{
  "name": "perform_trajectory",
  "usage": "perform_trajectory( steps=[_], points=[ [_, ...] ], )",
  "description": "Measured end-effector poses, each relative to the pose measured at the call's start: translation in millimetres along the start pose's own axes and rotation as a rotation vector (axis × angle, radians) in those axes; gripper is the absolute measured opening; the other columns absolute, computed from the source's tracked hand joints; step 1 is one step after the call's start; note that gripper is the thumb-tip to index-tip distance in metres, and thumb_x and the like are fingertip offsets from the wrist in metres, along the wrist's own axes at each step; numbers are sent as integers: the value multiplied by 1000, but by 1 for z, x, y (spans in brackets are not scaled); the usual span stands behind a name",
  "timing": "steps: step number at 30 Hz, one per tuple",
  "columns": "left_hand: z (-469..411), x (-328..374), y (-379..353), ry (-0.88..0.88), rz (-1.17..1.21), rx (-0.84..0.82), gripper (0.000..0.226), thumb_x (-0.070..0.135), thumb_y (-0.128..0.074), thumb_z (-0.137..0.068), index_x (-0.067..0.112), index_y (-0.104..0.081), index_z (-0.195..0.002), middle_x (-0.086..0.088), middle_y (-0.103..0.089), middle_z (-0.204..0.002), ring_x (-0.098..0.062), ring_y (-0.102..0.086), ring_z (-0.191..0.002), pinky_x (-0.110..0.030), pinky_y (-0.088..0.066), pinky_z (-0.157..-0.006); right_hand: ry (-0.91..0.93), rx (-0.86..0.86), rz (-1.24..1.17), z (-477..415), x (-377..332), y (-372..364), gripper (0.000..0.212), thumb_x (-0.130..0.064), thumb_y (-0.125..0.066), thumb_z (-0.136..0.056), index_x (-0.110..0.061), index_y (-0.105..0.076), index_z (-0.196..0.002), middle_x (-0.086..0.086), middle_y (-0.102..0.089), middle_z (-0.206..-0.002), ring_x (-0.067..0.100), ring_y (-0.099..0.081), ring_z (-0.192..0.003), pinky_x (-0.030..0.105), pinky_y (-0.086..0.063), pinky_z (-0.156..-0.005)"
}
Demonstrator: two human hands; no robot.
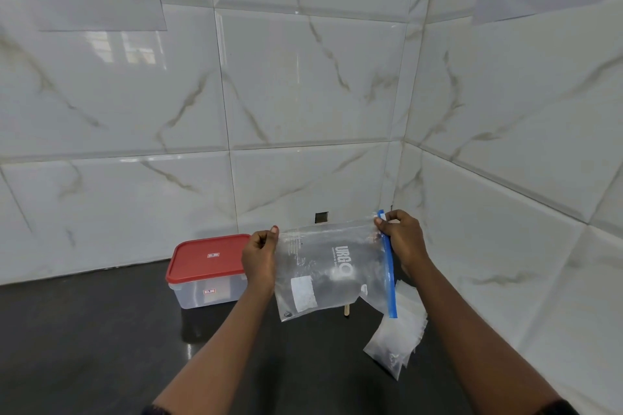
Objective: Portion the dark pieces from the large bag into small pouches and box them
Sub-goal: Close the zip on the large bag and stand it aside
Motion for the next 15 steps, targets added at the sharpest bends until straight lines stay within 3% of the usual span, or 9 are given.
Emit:
perform_trajectory(
  steps=[2, 4, 7, 9, 11, 13, 15],
  points=[
    [-2, -2, -1, 49, 28, 28, 23, 27, -61, -90, 5, -64, -86, 2, -56, -72, -13, -48, -69, -23, -40, -61, -86, -68, -87, 4, 2, 0, 28, -35, -61, -90, -8, -60, -96, 14, -64, -101, 28, -61, -90, 40, -52, -83],
    [-4, -6, 0, 111, 58, 49, 23, 29, -59, -91, 6, -62, -87, 2, -55, -72, -14, -48, -70, -24, -41, -62, -209, -262, -189, 10, 7, 2, 29, -39, -61, -88, -12, -59, -97, 13, -64, -105, 30, -63, -95, 45, -54, -89],
    [-10, -11, 2, 165, 61, 32, 25, 32, -58, -91, 7, -61, -92, 2, -57, -76, -17, -52, -77, -28, -43, -69, -340, -513, -271, 22, 14, 4, 31, -29, -62, -89, -8, -55, -111, 8, -65, -105, 24, -65, -95, 36, -58, -80],
    [-16, -16, 2, 214, 68, -49, 31, 36, -56, -92, 9, -61, -105, -1, -64, -97, -19, -57, -95, -32, -46, -86, -360, -511, -223, 24, 18, 5, 34, -18, -63, -89, -5, -50, -117, 8, -62, -104, 20, -64, -90, 32, -57, -73],
    [-19, -23, 3, 302, 79, -263, 51, 50, -52, -91, 19, -49, -131, -2, -53, -133, -23, -50, -120, -44, -43, -102, -364, -456, -204, 21, 20, 4, 31, -11, -61, -90, -5, -49, -118, 7, -59, -101, 19, -61, -87, 34, -56, -73],
    [-14, -34, 3, 536, 43, -458, 69, 69, -48, -82, 29, -39, -138, -3, -41, -143, -32, -42, -129, -57, -48, -88, -350, -392, -214, 17, 21, 2, 32, -8, -57, -92, -3, -48, -122, 6, -58, -100, 19, -61, -86, 37, -54, -75],
    [4, -35, 4, 772, 12, -550, 68, 72, -42, -83, 21, -46, -127, -13, -51, -128, -37, -50, -118, -54, -53, -69, -304, -318, -181, 13, 20, 0, 34, -7, -55, -93, -1, -47, -125, 8, -58, -103, 20, -60, -87, 36, -53, -76]
  ],
)
Point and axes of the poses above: each hand's wrist, its own z-axis away from the middle knuckle, its own y-axis out of the back of the hand, x = y × z, the point moved 1 cm from there along -z, towards the middle knuckle
